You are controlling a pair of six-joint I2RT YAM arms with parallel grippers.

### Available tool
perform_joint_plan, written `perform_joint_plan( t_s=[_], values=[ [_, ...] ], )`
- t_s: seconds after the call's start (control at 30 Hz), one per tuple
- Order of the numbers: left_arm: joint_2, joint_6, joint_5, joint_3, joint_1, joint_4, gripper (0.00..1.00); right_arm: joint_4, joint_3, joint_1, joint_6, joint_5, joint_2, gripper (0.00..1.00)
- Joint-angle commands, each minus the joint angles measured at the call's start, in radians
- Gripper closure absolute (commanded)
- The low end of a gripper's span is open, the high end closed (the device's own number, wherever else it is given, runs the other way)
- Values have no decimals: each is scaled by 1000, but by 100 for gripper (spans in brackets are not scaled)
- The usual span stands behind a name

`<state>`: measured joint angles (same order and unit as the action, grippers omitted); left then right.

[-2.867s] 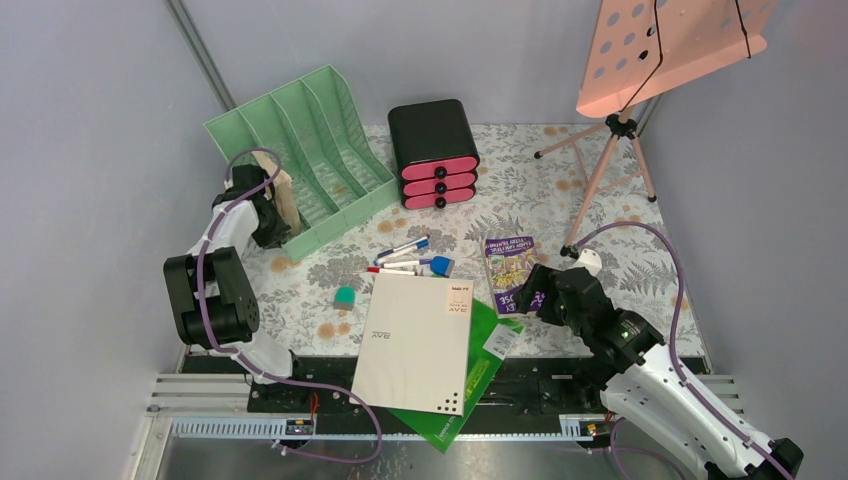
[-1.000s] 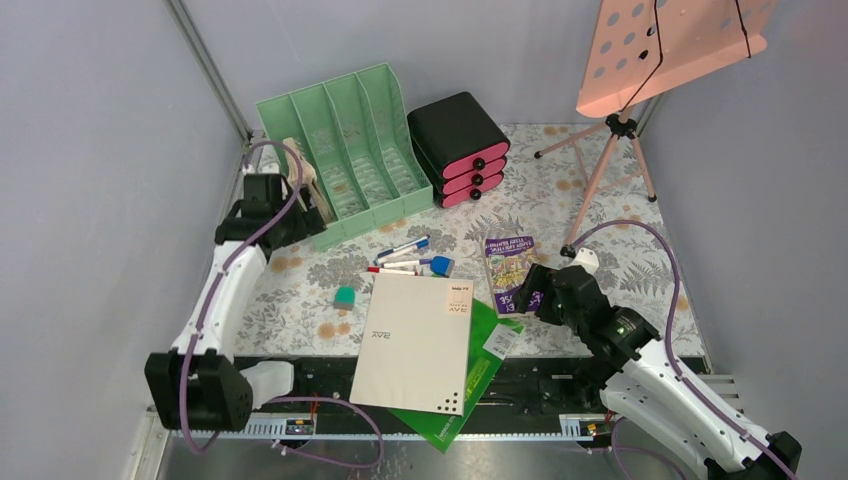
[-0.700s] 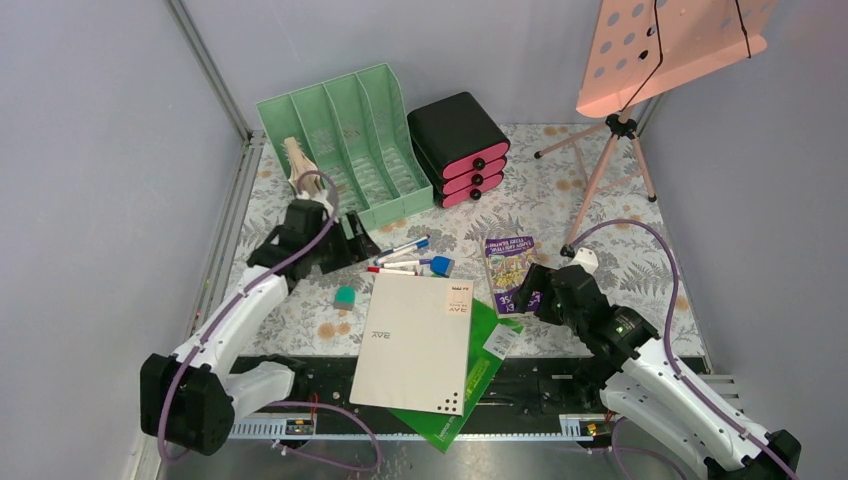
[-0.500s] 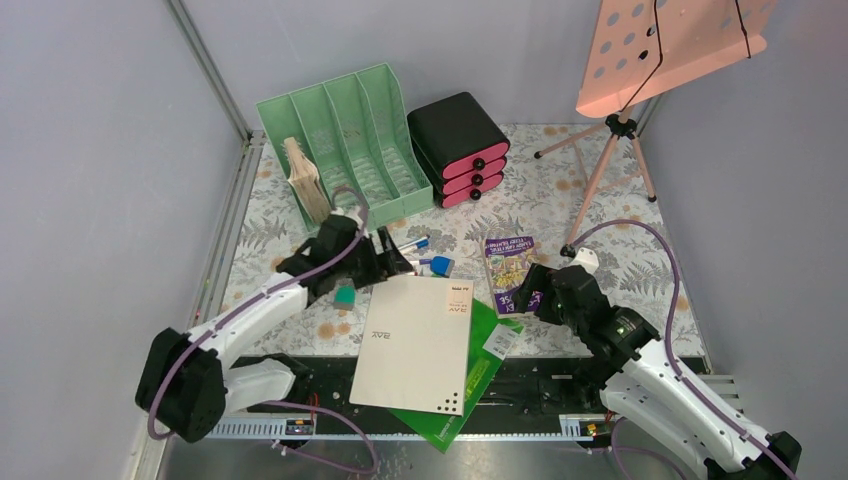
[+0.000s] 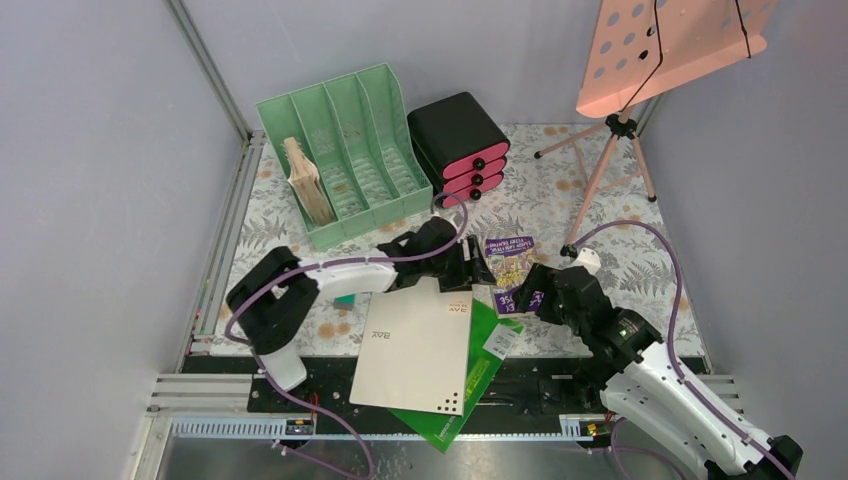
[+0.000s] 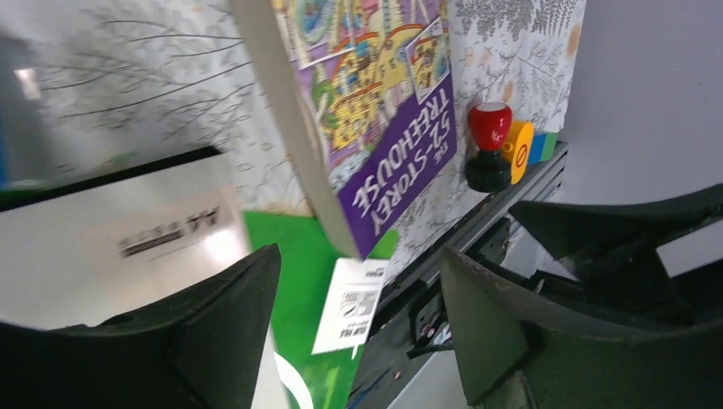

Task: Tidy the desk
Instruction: Move the storage box to the center of the board.

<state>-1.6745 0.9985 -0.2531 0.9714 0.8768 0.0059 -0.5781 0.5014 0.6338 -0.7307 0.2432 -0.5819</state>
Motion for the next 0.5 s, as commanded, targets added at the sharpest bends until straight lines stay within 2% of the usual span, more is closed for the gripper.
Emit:
perform_joint_plan(
  t_s=[0.0,0.07,0.13,0.2,0.33,0.47],
  values=[
    [-94,71,41,108,47,84,33,4,22,-2,-14,24,17,1],
    [-134,82,50,135,57,85,40,4,17,-3,-21,26,25,1],
    [-170,85,57,161,61,69,53,2,17,-2,-19,29,33,1],
    [-198,81,76,190,60,26,58,-4,17,-2,-15,33,36,1],
    [-238,70,98,231,60,-4,60,-2,16,-3,-19,32,32,1],
    [-298,55,103,305,62,-114,60,-2,19,-2,-21,33,24,1]
  ],
)
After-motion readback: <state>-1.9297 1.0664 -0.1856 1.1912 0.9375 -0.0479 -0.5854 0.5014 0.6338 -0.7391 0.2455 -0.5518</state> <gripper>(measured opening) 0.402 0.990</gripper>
